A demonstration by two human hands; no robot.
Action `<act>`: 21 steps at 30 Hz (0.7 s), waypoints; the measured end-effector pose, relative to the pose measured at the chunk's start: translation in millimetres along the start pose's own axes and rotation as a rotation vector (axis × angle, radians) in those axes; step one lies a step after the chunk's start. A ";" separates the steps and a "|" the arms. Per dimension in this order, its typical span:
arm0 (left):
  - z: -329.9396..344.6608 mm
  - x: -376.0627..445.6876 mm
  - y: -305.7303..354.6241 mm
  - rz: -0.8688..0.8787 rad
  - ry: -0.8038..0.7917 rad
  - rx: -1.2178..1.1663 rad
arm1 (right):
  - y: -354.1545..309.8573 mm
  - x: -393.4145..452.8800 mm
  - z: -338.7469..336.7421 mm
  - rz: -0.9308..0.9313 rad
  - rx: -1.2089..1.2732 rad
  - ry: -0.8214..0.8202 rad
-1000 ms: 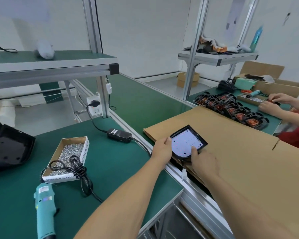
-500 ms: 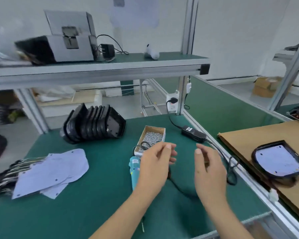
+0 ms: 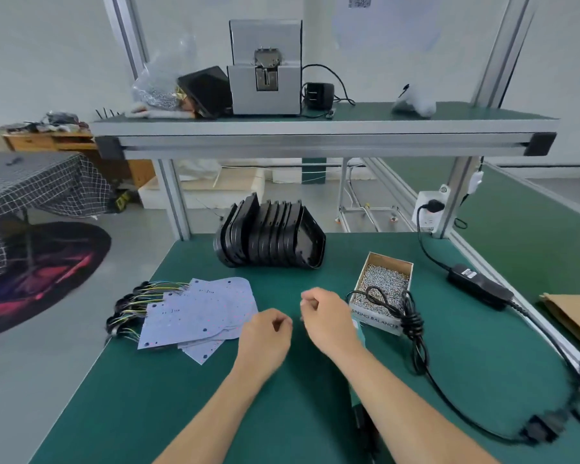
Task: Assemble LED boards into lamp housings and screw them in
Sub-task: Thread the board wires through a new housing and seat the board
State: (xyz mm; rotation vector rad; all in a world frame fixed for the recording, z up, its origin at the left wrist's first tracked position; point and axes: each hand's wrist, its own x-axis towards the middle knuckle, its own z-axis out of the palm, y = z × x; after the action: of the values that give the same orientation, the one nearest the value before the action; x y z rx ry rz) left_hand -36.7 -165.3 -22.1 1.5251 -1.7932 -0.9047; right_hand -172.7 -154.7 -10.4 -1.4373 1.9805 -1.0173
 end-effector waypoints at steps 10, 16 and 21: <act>9.0 -21.4 -34.1 0.244 0.052 -0.079 | -12.5 99.9 21.5 0.042 -0.286 0.119; 9.8 -20.7 -35.0 0.233 0.045 -0.122 | 0.8 120.2 25.2 -0.096 -0.399 0.161; 9.8 -19.6 -35.6 0.237 0.049 -0.130 | 4.7 114.5 16.7 -0.150 -0.405 0.219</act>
State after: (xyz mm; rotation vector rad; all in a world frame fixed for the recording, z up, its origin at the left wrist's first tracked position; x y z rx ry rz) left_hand -21.3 -148.6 -57.1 1.2144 -1.7973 -0.8424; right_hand -200.6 -266.7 -19.7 -1.7732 2.3686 -0.9008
